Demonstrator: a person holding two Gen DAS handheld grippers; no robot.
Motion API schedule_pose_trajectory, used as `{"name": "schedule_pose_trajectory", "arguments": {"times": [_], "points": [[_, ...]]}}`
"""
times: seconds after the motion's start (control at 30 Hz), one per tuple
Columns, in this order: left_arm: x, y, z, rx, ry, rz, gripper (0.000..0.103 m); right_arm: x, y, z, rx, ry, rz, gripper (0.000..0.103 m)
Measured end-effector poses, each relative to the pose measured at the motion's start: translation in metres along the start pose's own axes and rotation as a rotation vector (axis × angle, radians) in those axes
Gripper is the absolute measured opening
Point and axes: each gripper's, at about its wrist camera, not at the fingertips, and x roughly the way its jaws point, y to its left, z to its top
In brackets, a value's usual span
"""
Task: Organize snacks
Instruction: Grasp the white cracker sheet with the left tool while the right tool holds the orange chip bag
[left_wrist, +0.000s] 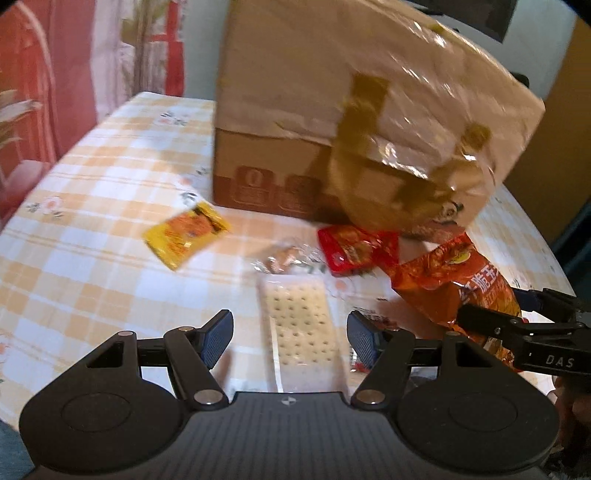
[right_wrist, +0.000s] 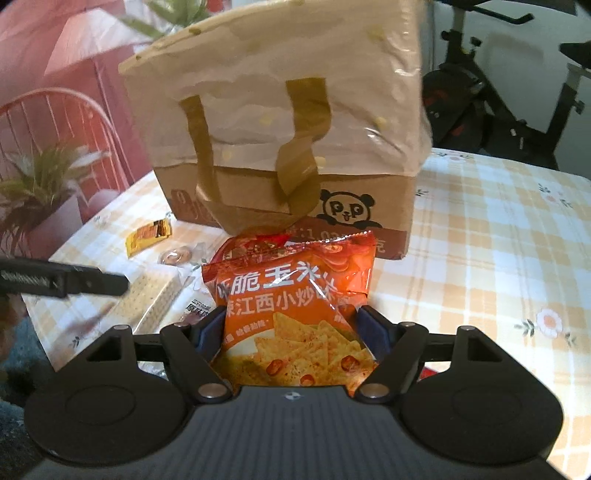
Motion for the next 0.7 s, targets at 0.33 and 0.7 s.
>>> {"name": "schedule_pose_trajectory", "arguments": {"times": [0.33,0.7], "points": [[0.023,-0.012,-0.012,0.056,0.027,0.053,0.05,-0.005,0.003,-0.007,0.0,-0.026,-0.009,0.077],[0.021,-0.003,-0.01,0.024,0.01,0.082,0.05,-0.006,0.004,-0.009,-0.004,-0.034,-0.013,0.078]]}}
